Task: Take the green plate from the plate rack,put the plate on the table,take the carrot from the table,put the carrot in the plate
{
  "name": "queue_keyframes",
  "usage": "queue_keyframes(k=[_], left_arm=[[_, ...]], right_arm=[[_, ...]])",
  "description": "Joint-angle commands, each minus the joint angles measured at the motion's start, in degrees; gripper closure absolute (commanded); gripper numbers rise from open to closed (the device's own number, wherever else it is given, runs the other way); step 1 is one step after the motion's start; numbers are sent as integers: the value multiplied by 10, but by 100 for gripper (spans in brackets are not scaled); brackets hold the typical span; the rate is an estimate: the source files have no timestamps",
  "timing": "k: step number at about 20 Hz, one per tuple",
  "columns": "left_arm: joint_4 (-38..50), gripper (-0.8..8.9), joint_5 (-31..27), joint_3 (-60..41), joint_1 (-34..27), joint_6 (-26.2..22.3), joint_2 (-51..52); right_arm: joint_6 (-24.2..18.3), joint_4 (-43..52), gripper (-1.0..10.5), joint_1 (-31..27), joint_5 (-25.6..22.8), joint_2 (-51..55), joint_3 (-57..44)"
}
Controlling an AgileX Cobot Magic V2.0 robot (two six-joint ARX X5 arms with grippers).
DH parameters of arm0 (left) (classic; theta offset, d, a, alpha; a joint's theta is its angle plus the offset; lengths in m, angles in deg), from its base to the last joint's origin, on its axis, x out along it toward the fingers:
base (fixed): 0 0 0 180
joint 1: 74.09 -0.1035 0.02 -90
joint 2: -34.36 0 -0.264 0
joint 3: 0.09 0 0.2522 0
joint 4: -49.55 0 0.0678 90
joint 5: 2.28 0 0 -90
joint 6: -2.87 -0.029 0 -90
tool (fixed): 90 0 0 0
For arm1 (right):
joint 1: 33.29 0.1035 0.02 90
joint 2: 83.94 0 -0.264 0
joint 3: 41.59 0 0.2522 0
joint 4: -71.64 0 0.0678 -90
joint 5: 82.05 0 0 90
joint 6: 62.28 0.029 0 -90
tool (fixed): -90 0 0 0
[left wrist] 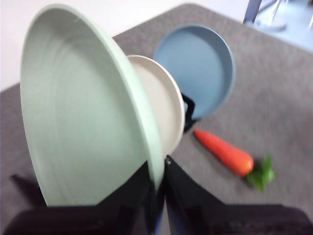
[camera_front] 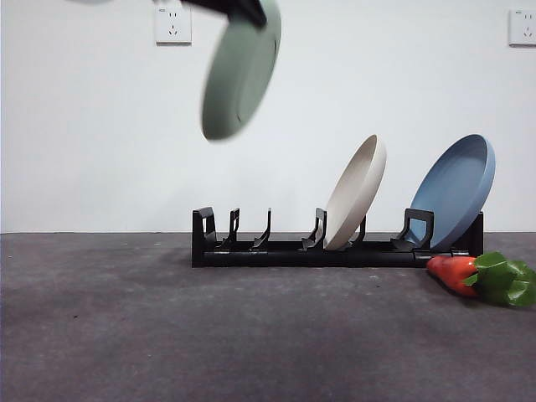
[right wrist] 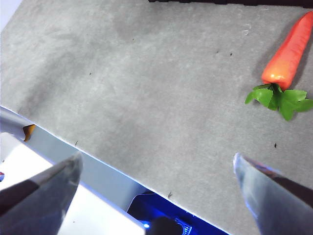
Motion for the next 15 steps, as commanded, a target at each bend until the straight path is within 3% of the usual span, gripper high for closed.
queue_keyframes(k=[1, 3, 6, 10, 15], left_arm=[[-82, 820, -102, -2, 56, -83, 33], [-160, 820, -186, -2, 112, -109, 36], [-205, 819, -237, -30, 177, -108, 34], [-153, 820, -312, -147, 253, -90, 31], [-13, 820, -335, -275, 289, -142, -29]], right_arm=[[2, 2, 290, 1, 1, 0, 3], [2, 2, 290, 1, 1, 0, 3], [3, 2, 290, 1, 2, 0, 3], [3, 2, 290, 1, 2, 0, 3], [4, 2, 290, 1, 2, 0, 3]])
